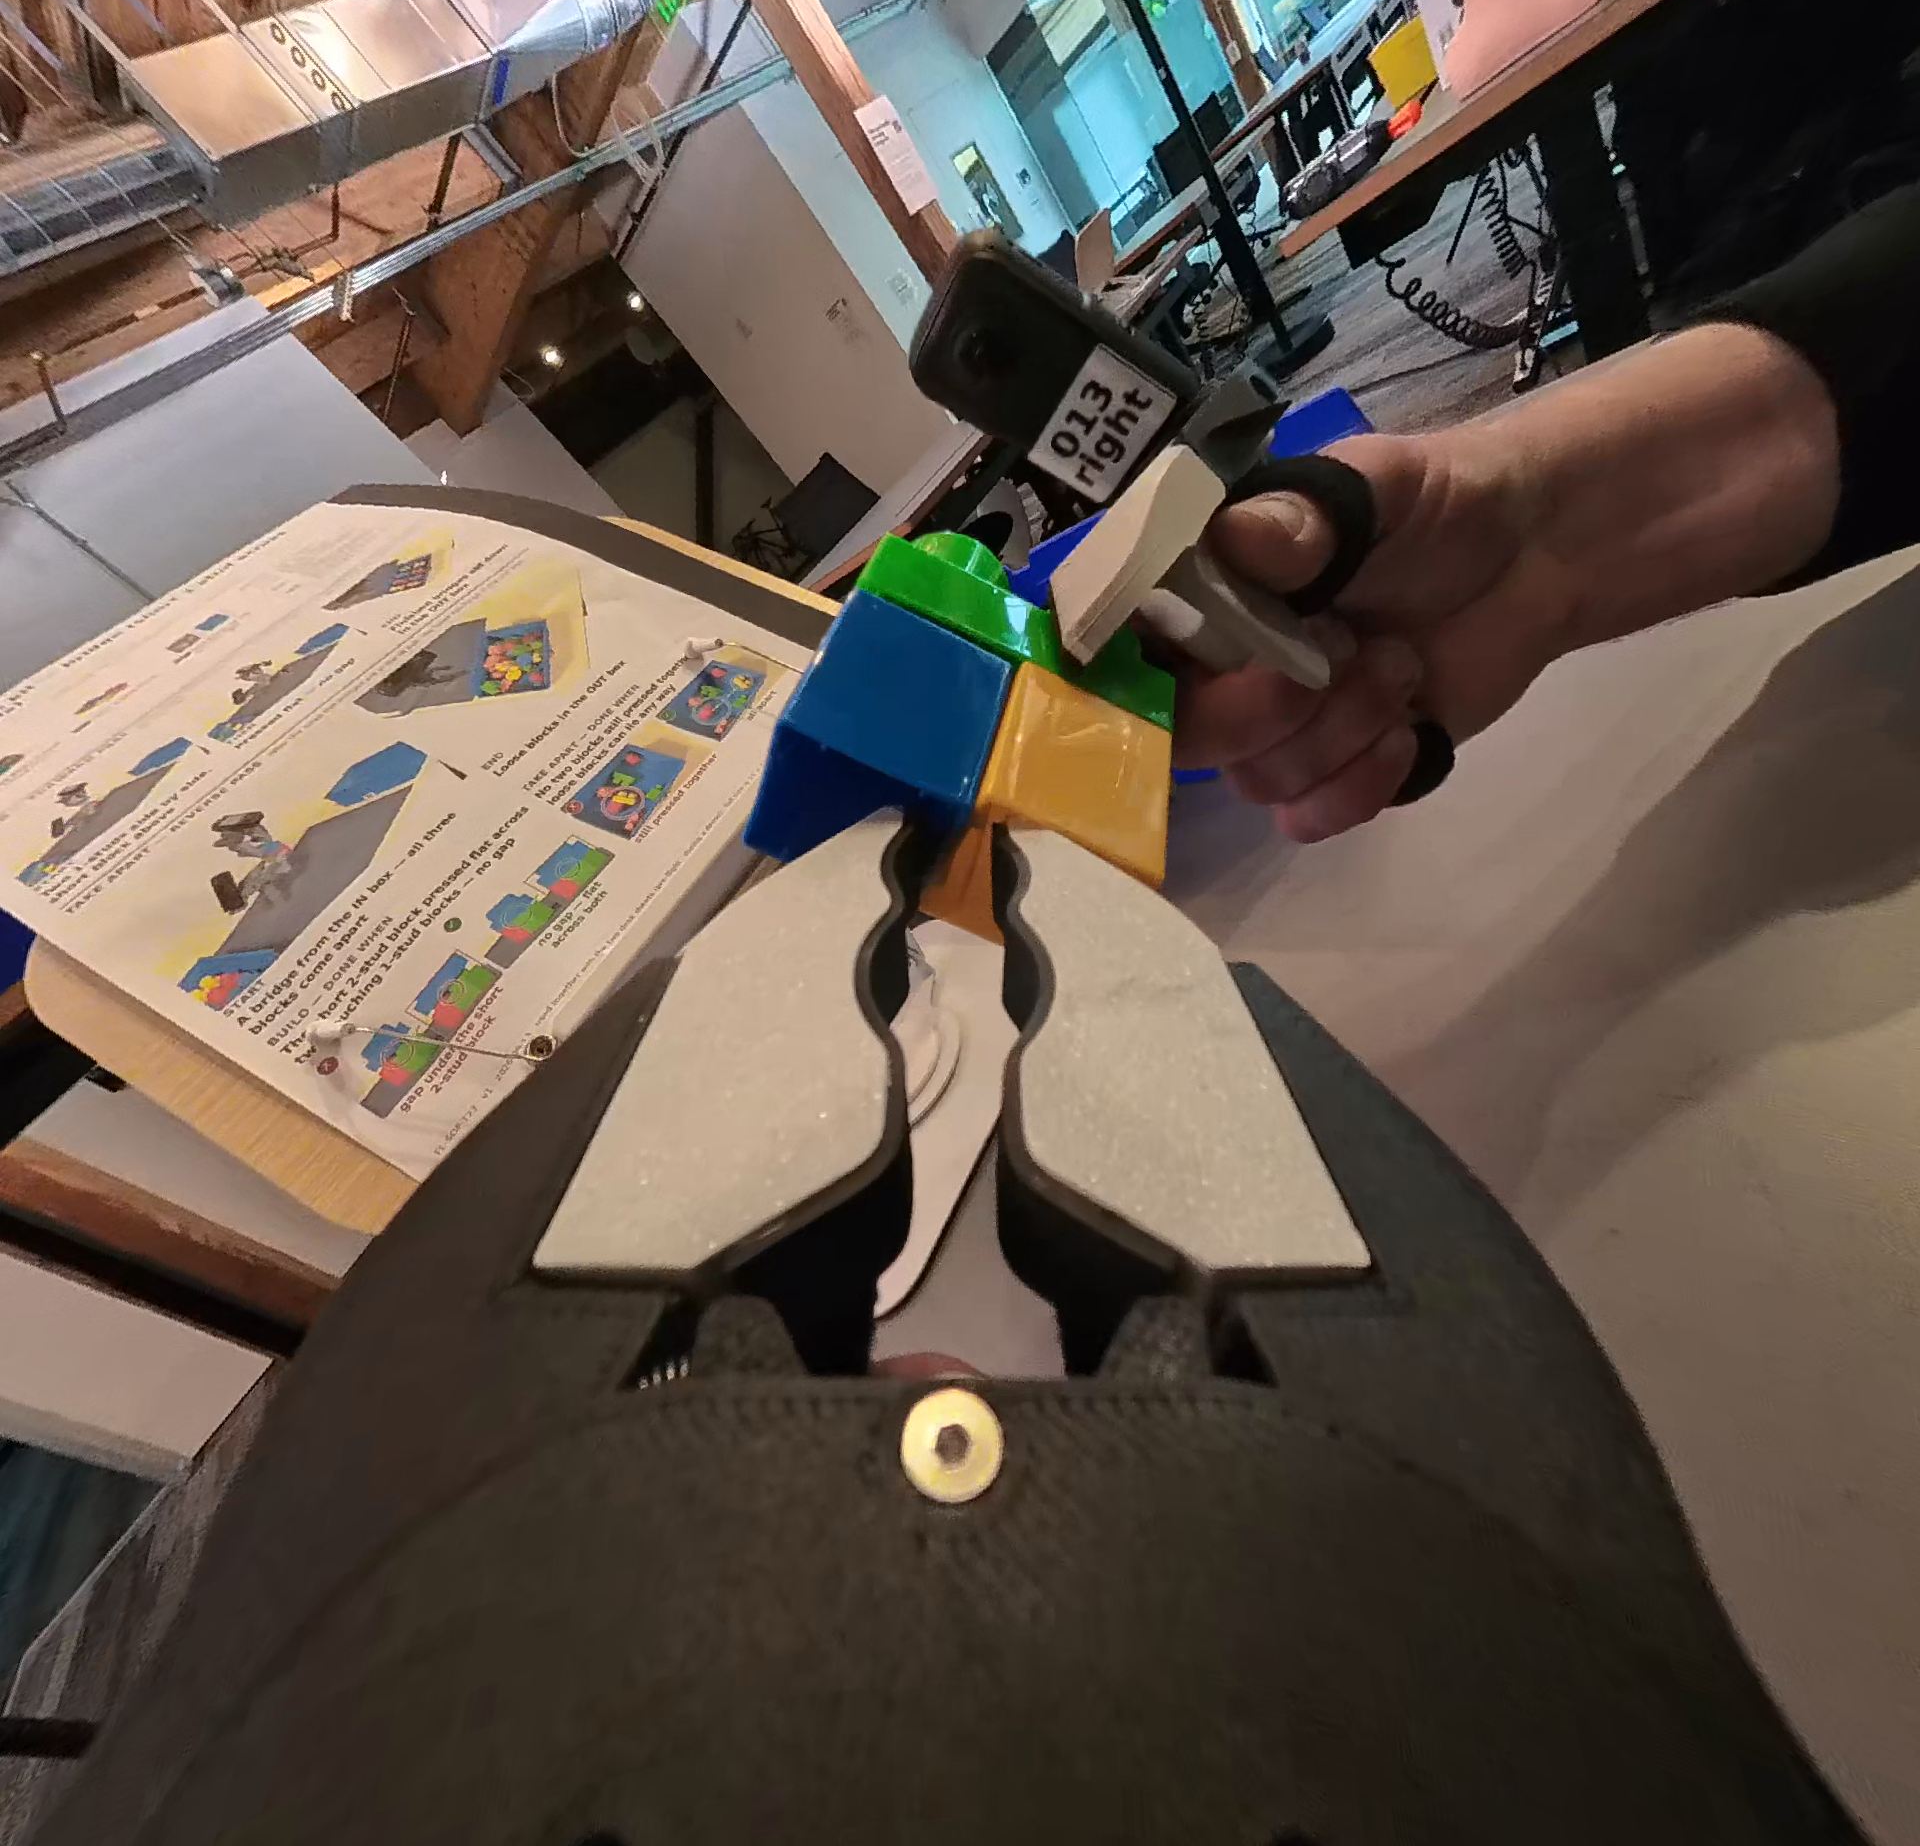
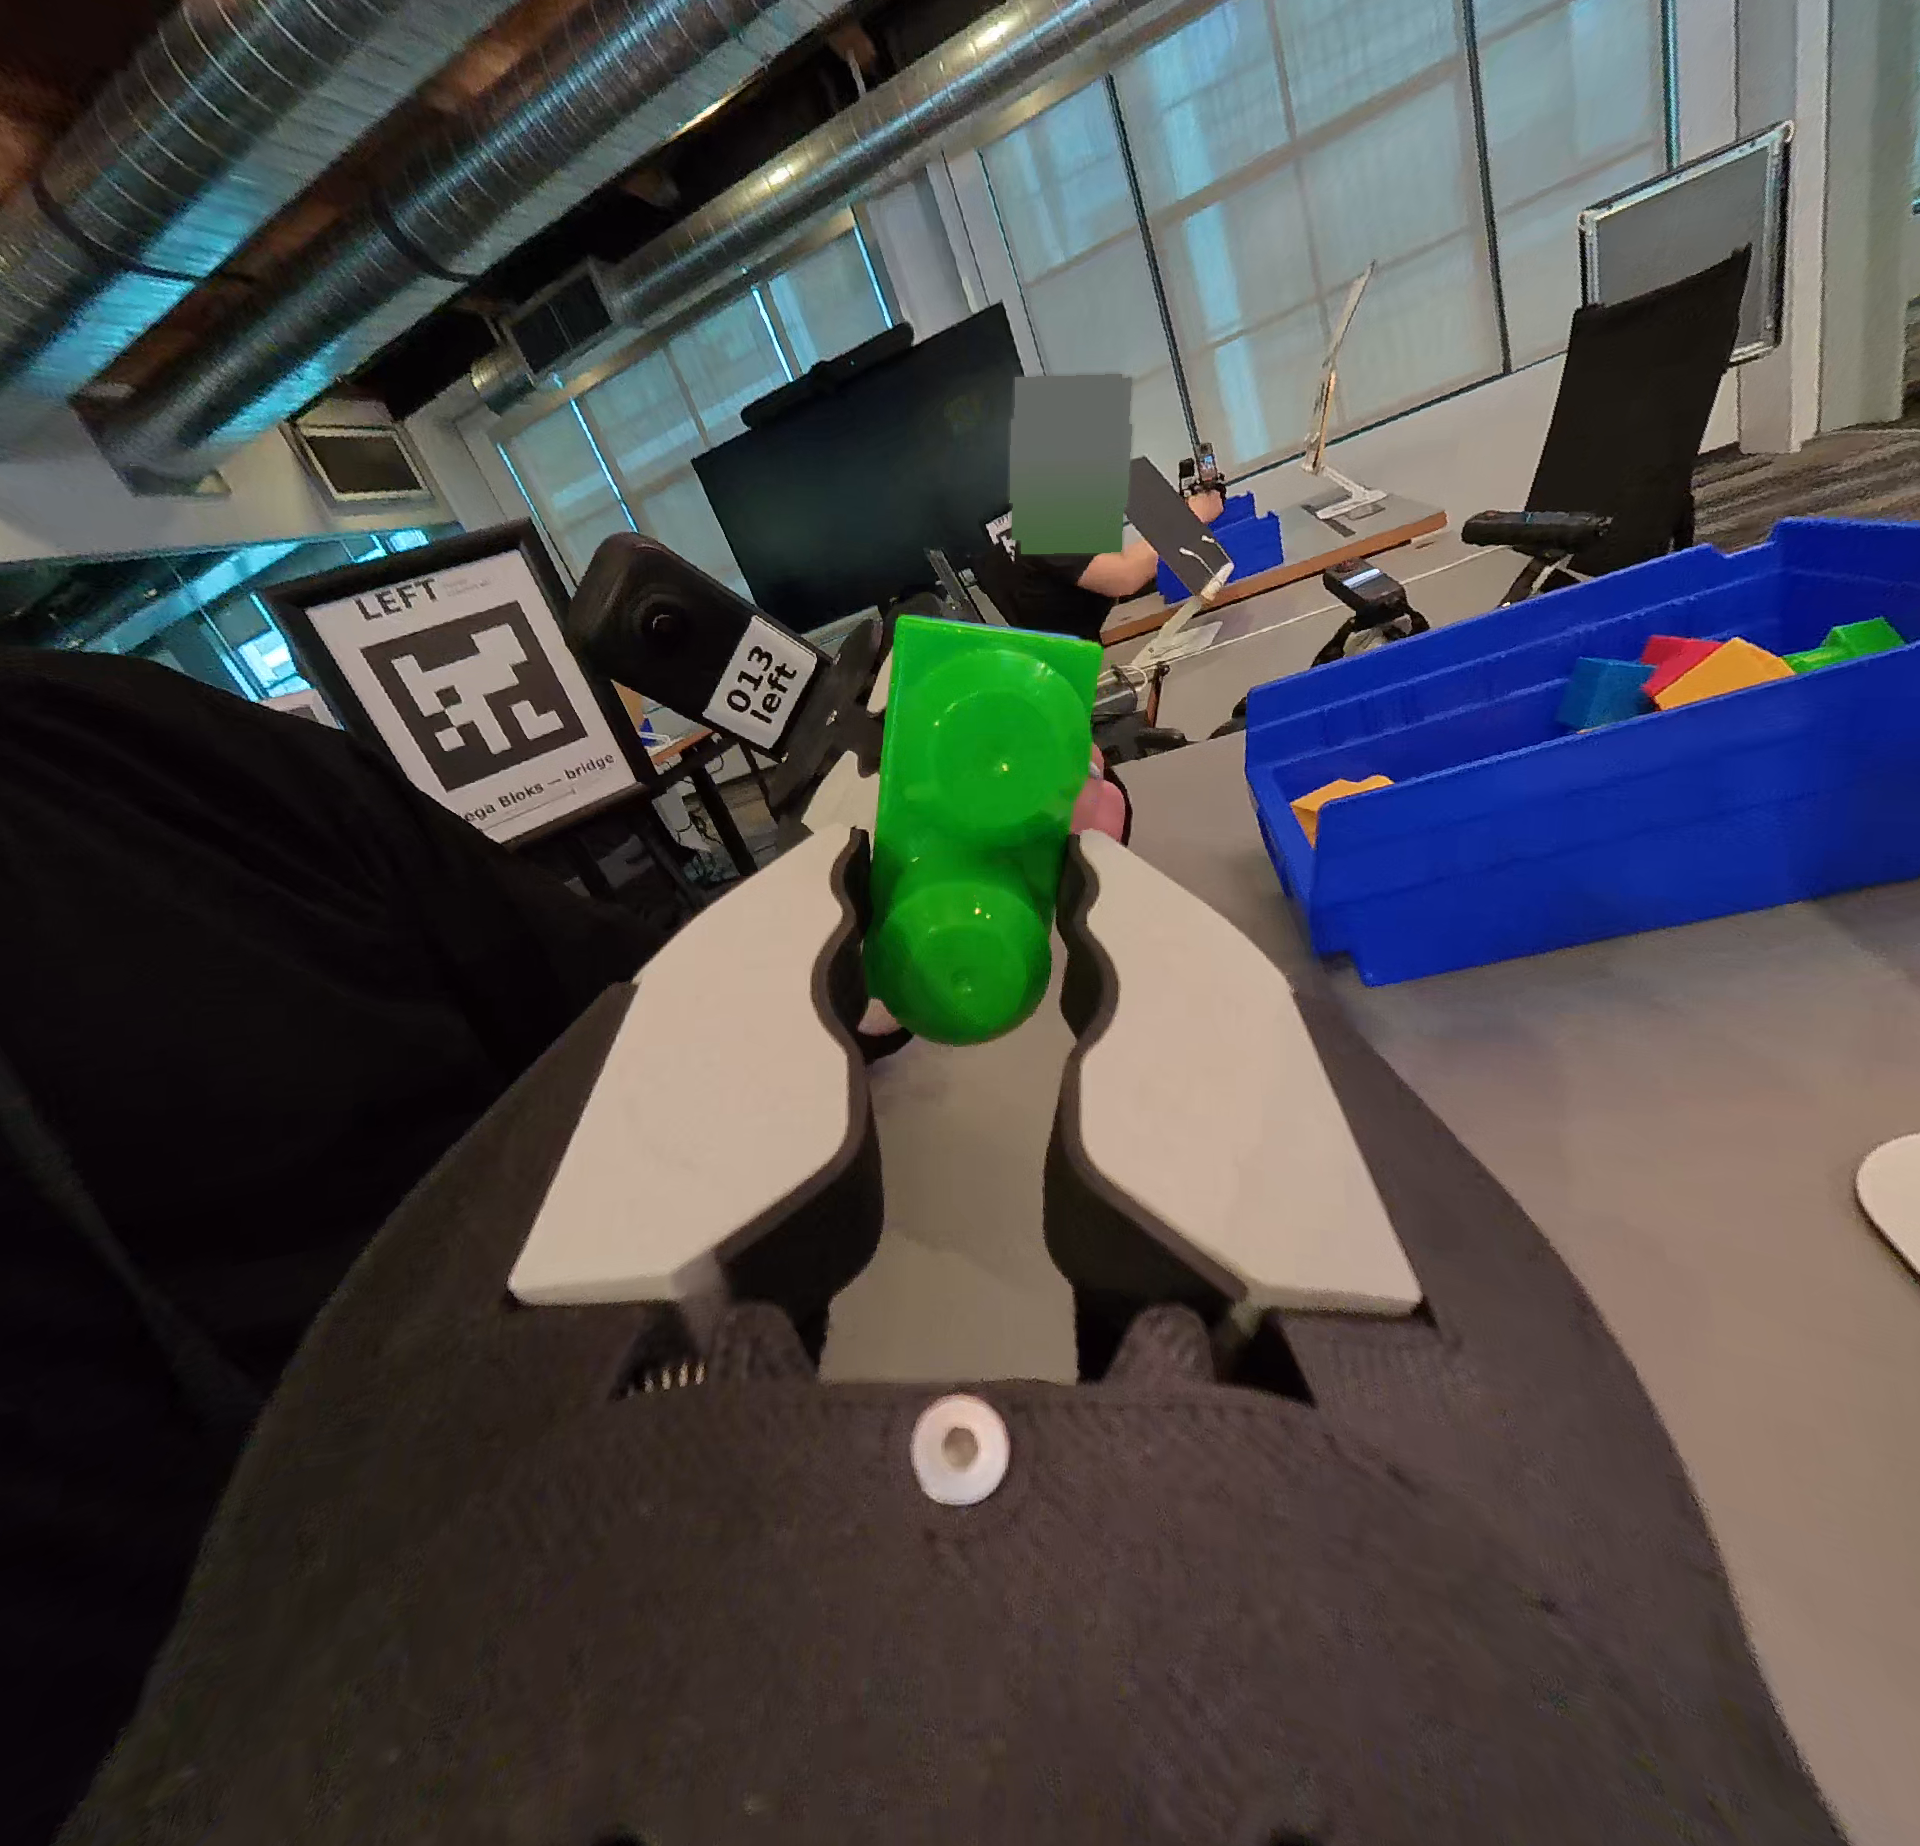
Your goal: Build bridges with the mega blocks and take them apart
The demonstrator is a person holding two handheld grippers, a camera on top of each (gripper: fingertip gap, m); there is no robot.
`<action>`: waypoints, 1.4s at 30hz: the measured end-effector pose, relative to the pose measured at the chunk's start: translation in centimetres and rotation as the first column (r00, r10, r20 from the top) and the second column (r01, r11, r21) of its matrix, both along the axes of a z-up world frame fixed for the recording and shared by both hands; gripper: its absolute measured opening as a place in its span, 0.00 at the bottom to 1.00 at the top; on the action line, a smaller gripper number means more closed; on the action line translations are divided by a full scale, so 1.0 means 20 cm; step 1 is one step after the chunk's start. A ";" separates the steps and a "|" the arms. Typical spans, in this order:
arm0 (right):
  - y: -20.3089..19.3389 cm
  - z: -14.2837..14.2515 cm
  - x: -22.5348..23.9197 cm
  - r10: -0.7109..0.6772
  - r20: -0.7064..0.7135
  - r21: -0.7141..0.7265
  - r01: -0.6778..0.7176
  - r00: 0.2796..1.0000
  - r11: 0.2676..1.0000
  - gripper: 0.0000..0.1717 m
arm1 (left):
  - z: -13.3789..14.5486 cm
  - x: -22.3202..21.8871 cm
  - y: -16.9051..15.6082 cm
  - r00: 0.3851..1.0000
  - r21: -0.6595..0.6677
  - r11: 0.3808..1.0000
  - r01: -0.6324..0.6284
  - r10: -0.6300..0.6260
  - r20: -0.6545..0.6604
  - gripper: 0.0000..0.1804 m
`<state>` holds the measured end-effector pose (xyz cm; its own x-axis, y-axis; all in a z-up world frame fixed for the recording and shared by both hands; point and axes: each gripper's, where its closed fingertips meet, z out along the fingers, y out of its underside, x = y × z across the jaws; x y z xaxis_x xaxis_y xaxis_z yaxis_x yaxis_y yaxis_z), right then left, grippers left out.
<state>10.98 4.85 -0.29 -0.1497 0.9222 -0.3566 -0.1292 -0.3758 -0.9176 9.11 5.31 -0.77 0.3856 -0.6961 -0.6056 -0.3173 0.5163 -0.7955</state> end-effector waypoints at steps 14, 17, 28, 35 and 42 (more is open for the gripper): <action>0.03 0.03 0.05 -0.021 -0.076 -0.013 0.020 0.997 1.000 0.20 | 0.03 -0.02 0.00 0.996 -0.083 0.995 0.057 -0.051 0.073 0.17; 0.03 0.05 0.05 -0.034 -0.087 0.008 0.034 0.996 0.999 0.20 | 0.05 -0.04 -0.01 0.983 -0.165 0.977 0.132 -0.107 0.148 0.21; -0.02 0.00 0.03 -0.024 -0.020 0.144 0.027 0.999 0.989 0.20 | 0.12 -0.01 -0.10 0.872 -0.357 0.824 0.440 -0.297 0.390 0.26; -0.01 0.00 0.04 -0.088 0.002 0.233 0.086 0.996 0.969 0.20 | 0.11 0.01 -0.09 0.838 -0.413 0.764 0.496 -0.296 0.458 0.25; -0.03 0.02 0.04 -0.082 -0.020 0.235 0.084 0.996 0.968 0.20 | 0.12 -0.02 -0.04 0.832 -0.420 0.773 0.476 -0.240 0.501 0.31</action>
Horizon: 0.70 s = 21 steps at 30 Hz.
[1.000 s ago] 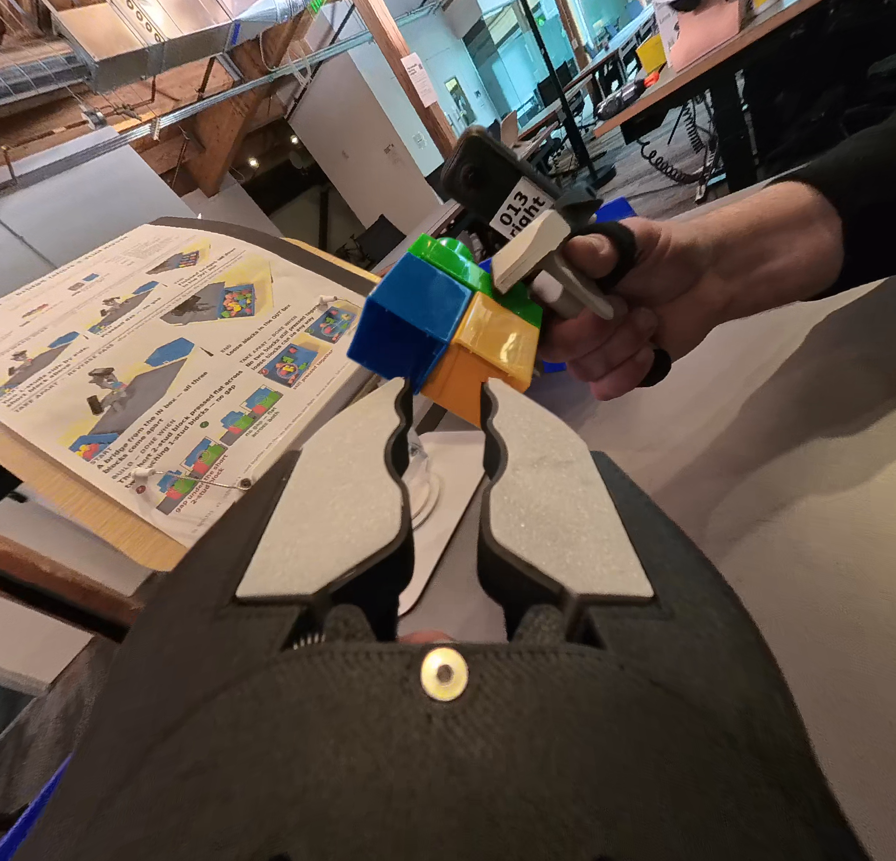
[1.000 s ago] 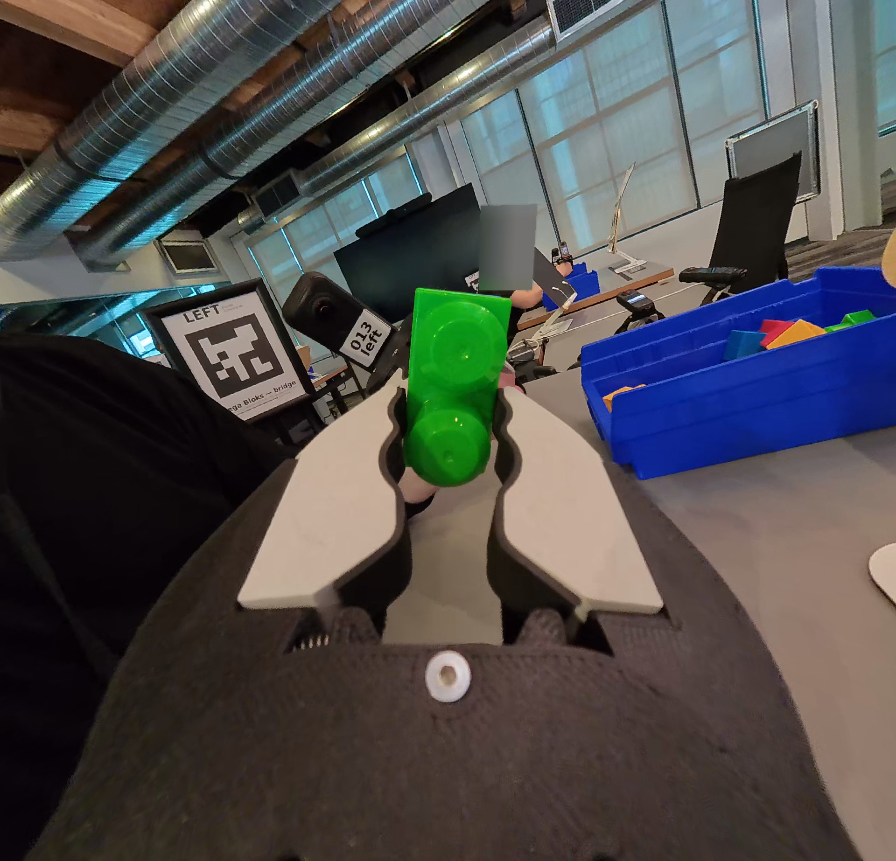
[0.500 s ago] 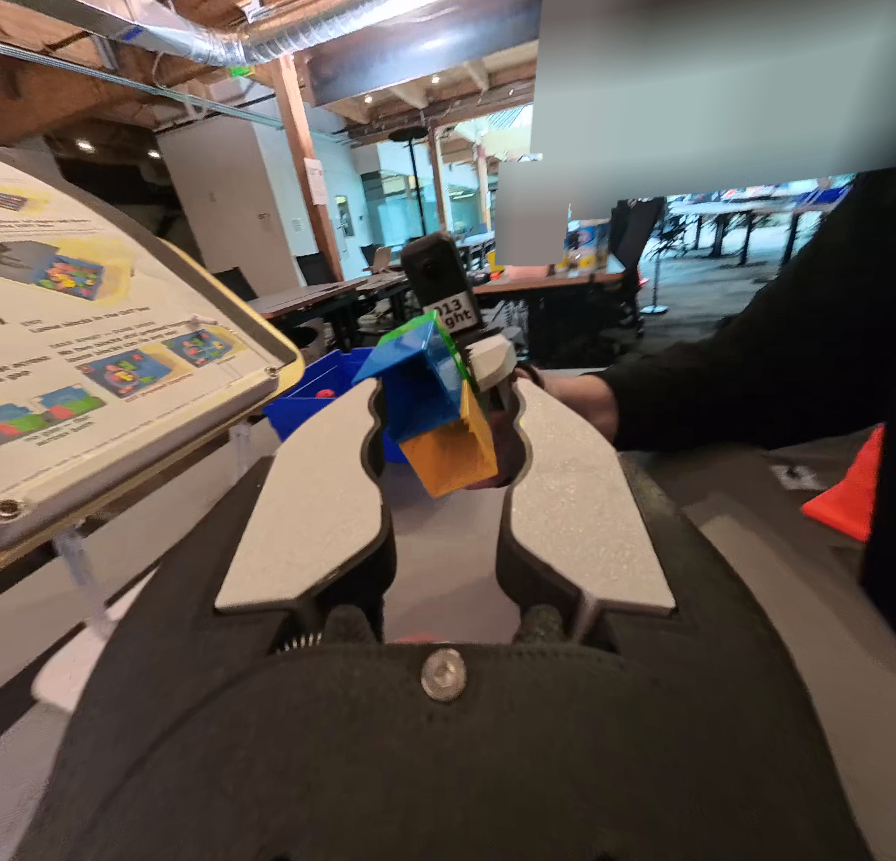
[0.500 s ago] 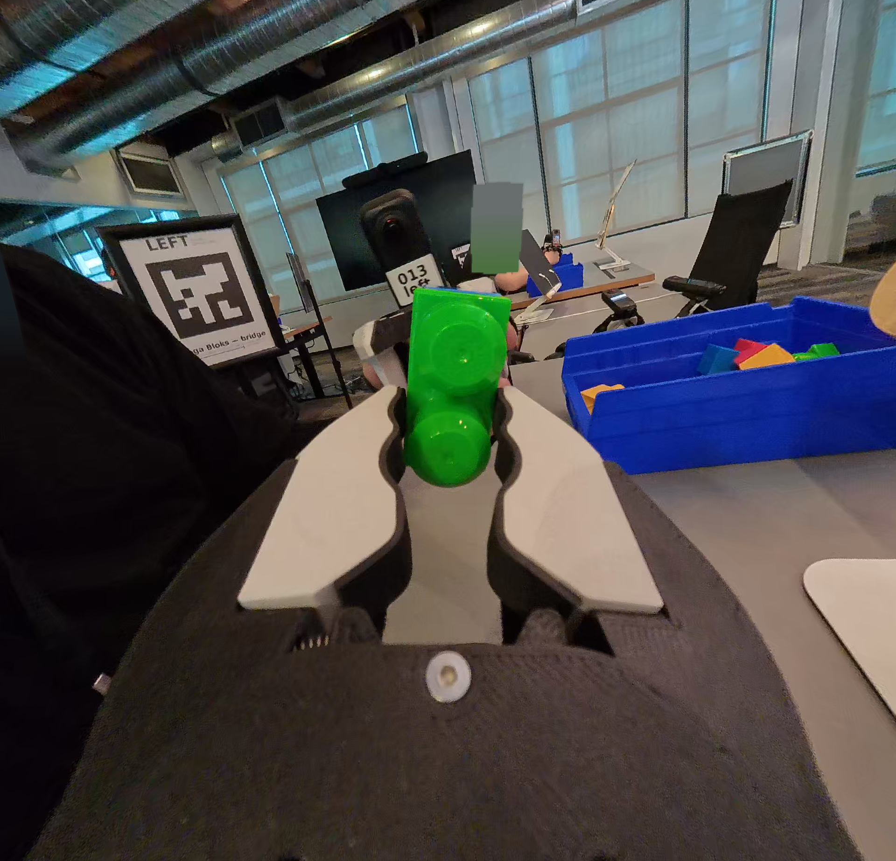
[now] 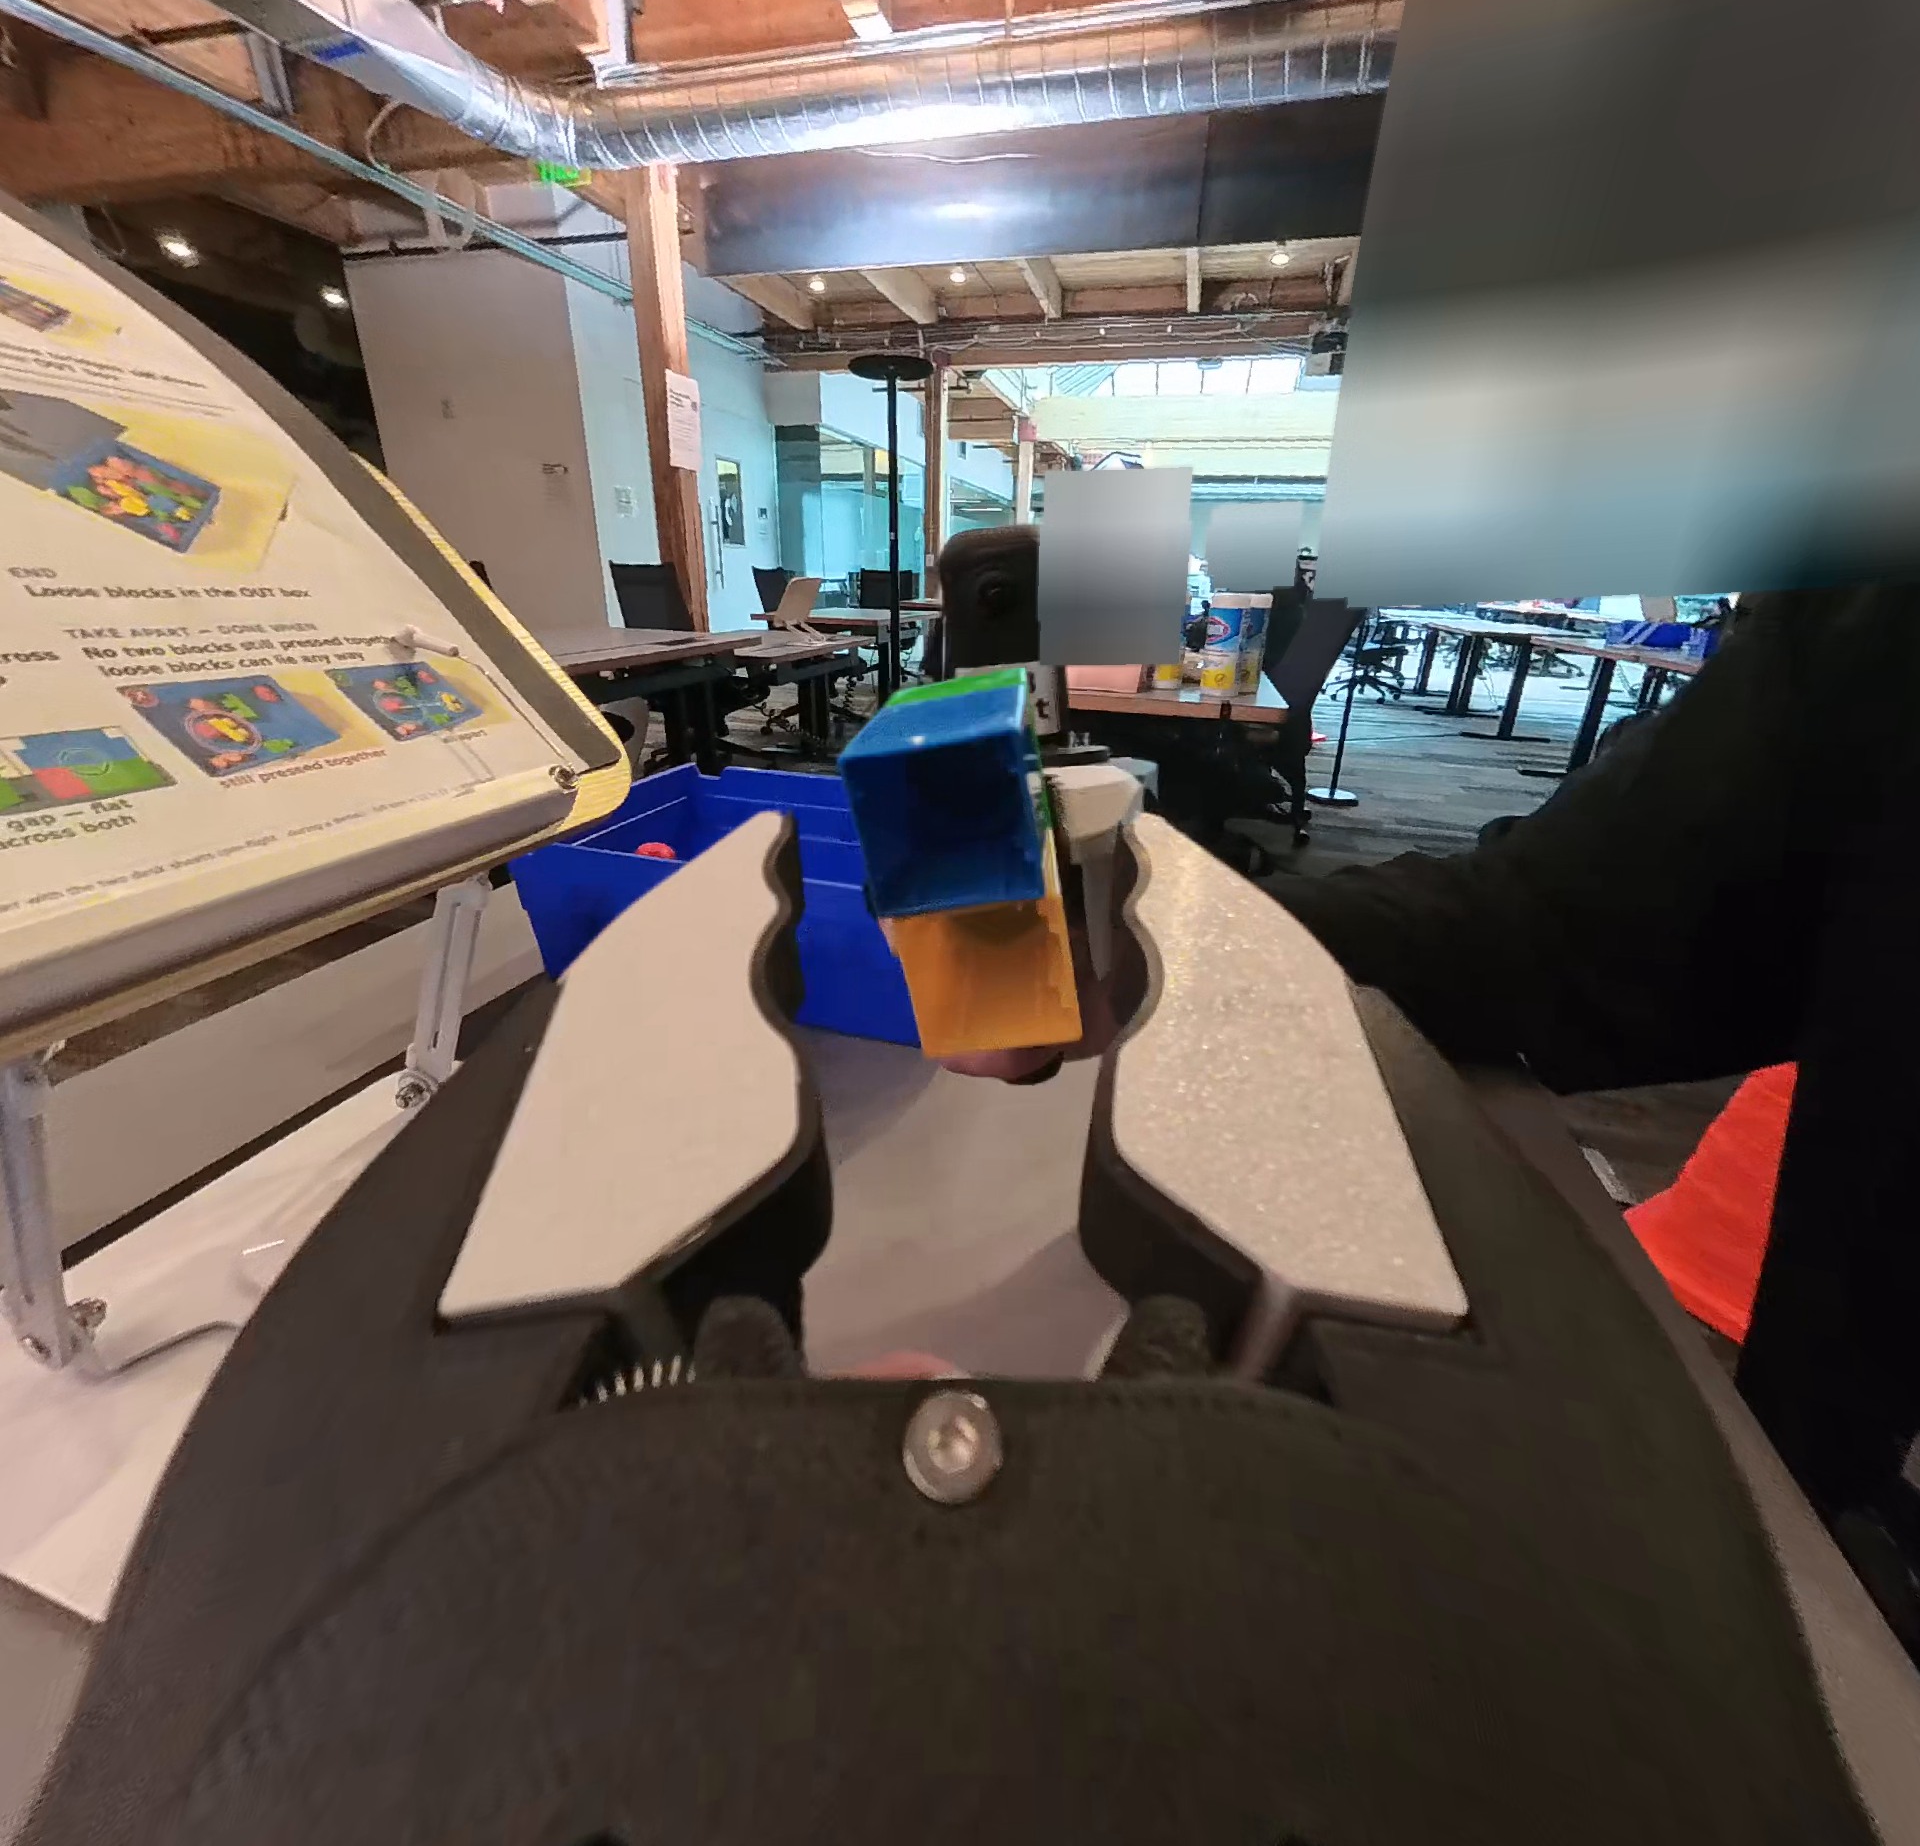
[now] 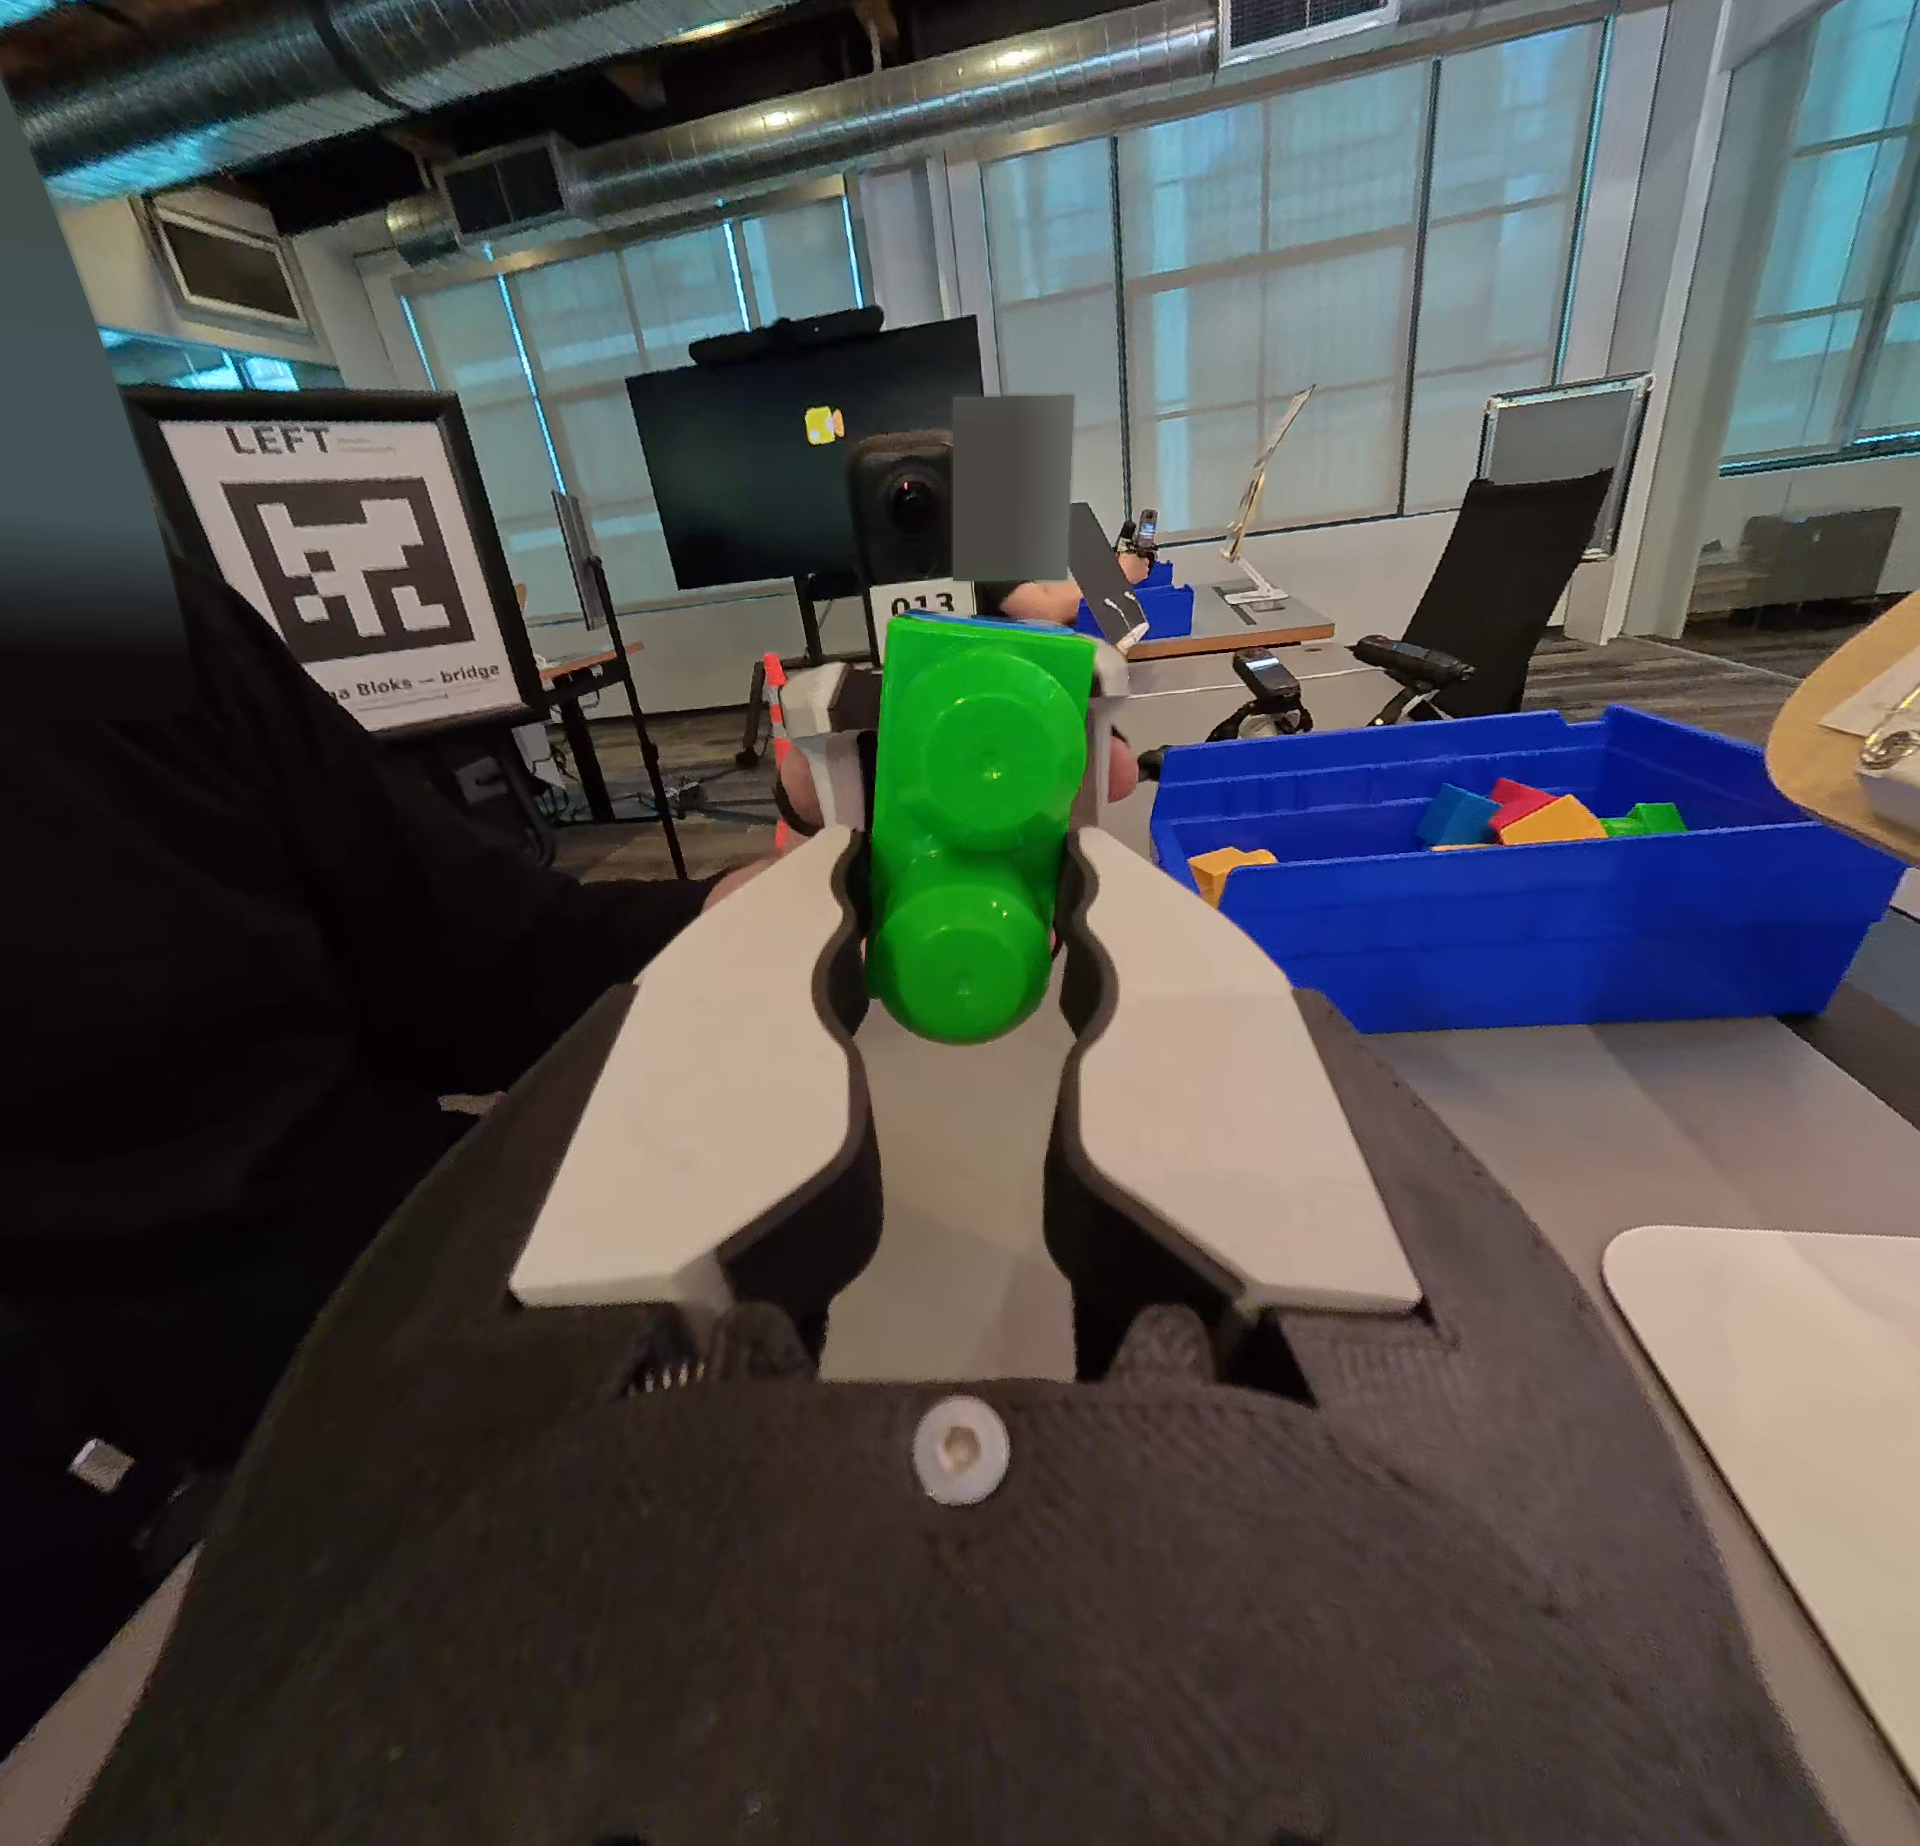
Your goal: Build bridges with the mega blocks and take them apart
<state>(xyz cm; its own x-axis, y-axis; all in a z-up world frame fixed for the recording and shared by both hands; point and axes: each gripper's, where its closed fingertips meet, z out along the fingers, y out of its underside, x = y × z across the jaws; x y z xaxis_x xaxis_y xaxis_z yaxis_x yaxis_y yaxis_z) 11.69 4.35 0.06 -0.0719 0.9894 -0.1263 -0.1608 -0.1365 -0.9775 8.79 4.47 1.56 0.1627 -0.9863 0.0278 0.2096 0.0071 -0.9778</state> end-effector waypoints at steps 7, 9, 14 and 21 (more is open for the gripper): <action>-0.05 -0.03 -0.05 0.007 0.052 0.061 -0.010 0.999 0.998 0.20 | -0.04 0.08 -0.05 0.998 -0.004 0.999 0.052 -0.052 -0.021 0.21; -0.05 -0.03 -0.06 -0.011 0.063 0.075 0.006 0.998 0.997 0.20 | -0.04 0.07 -0.04 0.998 -0.019 0.998 0.064 -0.064 -0.013 0.21; -0.04 -0.02 -0.05 -0.040 0.077 0.086 0.033 0.996 0.996 0.25 | -0.04 0.07 -0.04 0.998 -0.024 0.998 0.062 -0.063 -0.011 0.20; -0.03 0.04 -0.02 -0.060 0.051 0.100 0.054 0.997 0.994 0.20 | -0.05 0.08 -0.05 0.997 -0.030 0.997 0.072 -0.073 -0.011 0.20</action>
